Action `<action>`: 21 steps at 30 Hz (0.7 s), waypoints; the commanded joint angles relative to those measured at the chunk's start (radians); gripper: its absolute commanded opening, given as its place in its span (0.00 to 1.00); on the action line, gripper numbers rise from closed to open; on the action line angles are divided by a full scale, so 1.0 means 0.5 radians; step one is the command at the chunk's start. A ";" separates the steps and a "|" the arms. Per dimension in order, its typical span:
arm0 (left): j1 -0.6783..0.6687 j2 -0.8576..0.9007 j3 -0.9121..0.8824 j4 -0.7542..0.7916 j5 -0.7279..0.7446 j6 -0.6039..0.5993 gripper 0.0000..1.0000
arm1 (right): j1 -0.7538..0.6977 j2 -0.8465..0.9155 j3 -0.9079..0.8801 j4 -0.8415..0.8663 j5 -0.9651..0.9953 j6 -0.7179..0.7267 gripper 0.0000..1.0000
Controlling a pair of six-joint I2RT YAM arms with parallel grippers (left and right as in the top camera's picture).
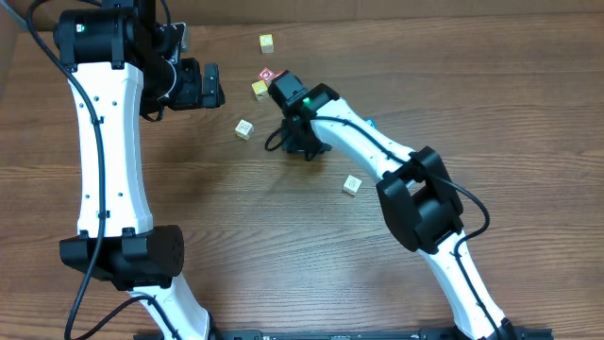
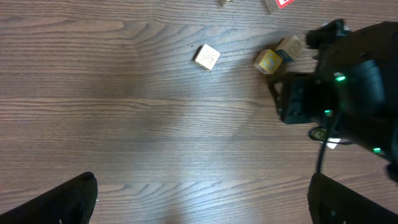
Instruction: Flip 5 blocks
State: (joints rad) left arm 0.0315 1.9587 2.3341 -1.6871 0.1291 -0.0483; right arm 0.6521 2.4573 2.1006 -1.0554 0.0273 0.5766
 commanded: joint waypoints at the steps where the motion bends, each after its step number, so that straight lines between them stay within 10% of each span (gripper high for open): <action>1: -0.011 0.021 -0.008 -0.005 -0.018 0.023 1.00 | -0.056 -0.234 0.085 -0.060 0.032 -0.002 0.34; 7: -0.011 0.021 -0.008 -0.005 -0.018 0.024 1.00 | -0.089 -0.414 0.085 -0.302 0.032 -0.015 0.44; 11: -0.011 0.021 -0.008 -0.005 -0.018 0.023 1.00 | -0.146 -0.507 0.085 -0.473 0.032 -0.015 1.00; 17: -0.011 0.021 -0.008 -0.005 -0.018 0.023 1.00 | -0.207 -0.510 0.035 -0.706 -0.044 -0.014 0.98; 21: -0.011 0.021 -0.008 -0.005 -0.018 0.023 1.00 | -0.207 -0.510 -0.094 -0.799 -0.043 0.001 0.63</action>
State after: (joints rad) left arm 0.0315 1.9587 2.3341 -1.6871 0.1287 -0.0486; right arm 0.5449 2.2150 2.0945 -1.4528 0.0154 0.5629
